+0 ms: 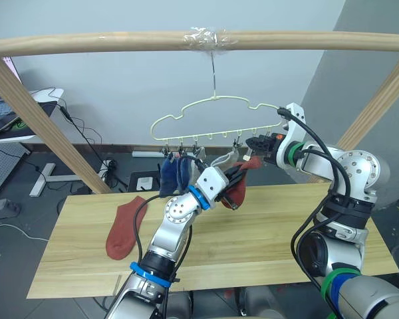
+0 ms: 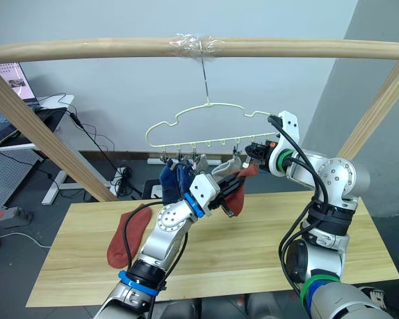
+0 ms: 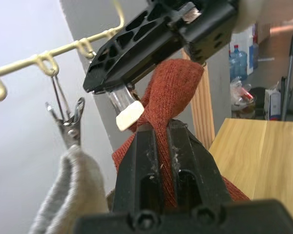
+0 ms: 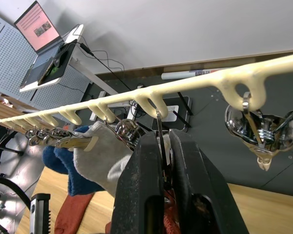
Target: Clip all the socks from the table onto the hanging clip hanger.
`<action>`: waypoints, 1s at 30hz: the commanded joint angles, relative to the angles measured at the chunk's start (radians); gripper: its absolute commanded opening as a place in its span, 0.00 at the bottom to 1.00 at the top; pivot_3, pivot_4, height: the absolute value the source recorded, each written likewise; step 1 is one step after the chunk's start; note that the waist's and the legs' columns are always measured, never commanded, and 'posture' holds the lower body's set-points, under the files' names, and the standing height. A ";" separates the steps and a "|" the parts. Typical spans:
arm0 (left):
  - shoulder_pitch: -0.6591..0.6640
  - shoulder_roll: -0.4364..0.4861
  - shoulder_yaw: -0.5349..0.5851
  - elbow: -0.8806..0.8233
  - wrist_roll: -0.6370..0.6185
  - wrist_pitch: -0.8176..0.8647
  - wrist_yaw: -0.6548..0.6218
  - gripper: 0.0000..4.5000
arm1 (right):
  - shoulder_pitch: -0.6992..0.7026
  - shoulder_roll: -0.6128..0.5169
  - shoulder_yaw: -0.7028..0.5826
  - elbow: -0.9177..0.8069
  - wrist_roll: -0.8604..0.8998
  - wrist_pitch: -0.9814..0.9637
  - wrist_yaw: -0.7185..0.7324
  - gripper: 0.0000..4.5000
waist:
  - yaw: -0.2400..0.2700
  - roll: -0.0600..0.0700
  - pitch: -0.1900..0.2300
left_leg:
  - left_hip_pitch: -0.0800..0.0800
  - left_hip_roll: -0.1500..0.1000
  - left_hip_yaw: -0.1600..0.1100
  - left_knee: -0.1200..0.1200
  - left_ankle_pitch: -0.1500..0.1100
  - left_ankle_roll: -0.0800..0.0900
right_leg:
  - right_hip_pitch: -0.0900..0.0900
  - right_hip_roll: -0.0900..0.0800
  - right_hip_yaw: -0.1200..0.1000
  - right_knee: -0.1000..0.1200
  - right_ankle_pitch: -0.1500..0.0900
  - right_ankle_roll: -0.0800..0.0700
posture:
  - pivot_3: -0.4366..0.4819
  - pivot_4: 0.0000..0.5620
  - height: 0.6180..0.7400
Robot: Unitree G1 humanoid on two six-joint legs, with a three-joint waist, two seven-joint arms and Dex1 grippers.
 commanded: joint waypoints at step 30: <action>0.000 0.069 -0.017 -0.027 0.120 -0.104 0.098 0.00 | -0.028 -0.037 -0.008 0.024 0.007 -0.028 0.001 0.00 | -0.002 0.001 0.000 | 0.000 0.000 0.000 0.002 0.000 0.000 | 0.000 0.000 0.000 0.001 0.001 0.001 | 0.42 0.22 1.00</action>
